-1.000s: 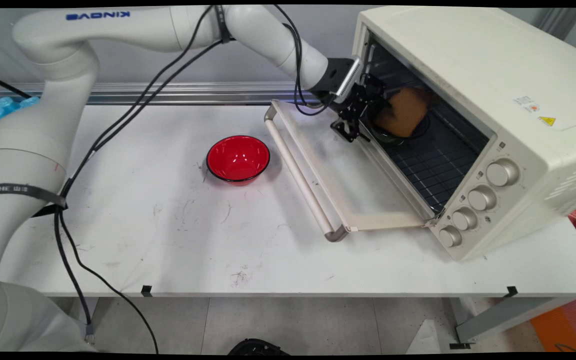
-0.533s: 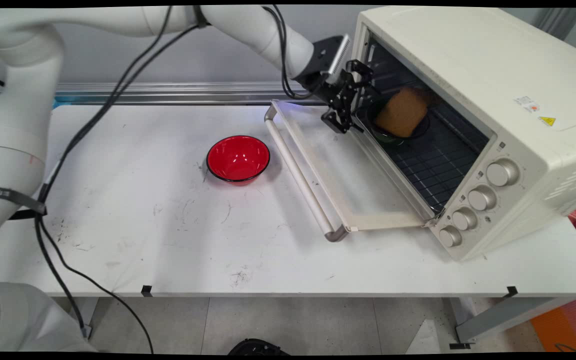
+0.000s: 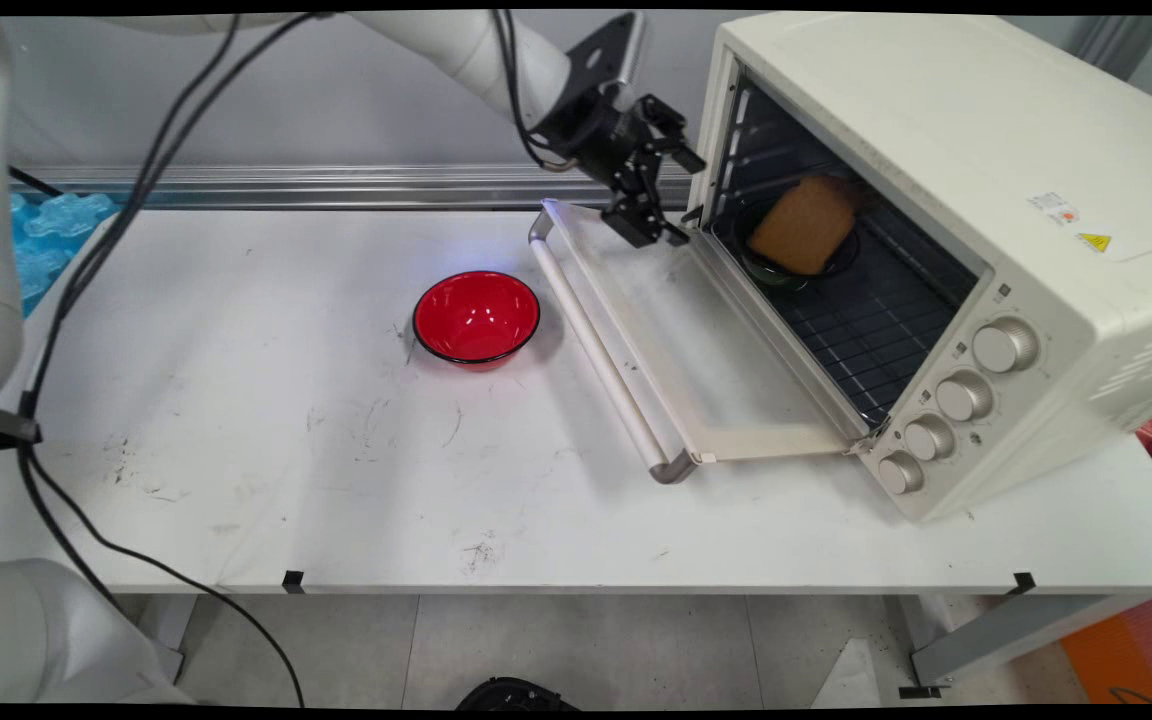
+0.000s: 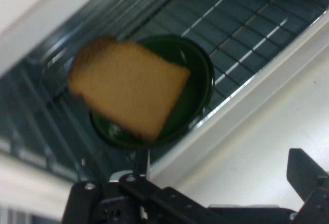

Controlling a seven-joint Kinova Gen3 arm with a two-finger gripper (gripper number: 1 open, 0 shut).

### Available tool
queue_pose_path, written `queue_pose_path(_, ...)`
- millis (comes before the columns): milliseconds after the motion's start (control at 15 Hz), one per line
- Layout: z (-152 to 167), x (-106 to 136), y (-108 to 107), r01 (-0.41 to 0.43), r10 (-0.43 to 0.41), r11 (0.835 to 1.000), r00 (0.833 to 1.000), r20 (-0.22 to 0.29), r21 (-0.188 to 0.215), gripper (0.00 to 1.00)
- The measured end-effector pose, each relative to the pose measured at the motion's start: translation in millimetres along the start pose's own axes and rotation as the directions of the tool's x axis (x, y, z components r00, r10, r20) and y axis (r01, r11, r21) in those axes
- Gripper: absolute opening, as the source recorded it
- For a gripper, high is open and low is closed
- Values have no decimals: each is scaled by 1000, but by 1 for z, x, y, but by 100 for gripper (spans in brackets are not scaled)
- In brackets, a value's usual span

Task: Close the oven

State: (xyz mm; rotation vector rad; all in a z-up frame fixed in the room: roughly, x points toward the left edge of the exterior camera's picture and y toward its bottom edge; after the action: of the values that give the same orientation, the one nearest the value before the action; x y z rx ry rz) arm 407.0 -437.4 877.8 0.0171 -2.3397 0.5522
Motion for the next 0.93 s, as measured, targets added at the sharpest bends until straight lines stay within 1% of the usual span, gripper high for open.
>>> queue_pose_path(133,-16,-3,4,65,-65,998,998,22,7,100)
queue_pose_path(333,-43,-10,14,155,-156,988,986,57,22,100)
queue_pose_path(600,-67,-16,26,227,-229,973,969,88,35,100)
queue_pose_path(800,-82,-21,35,266,-270,963,957,104,44,100)
queue_pose_path(867,-87,-23,38,282,-285,958,952,111,49,100)
queue_pose_path(933,-95,-27,44,306,-311,950,943,122,54,100)
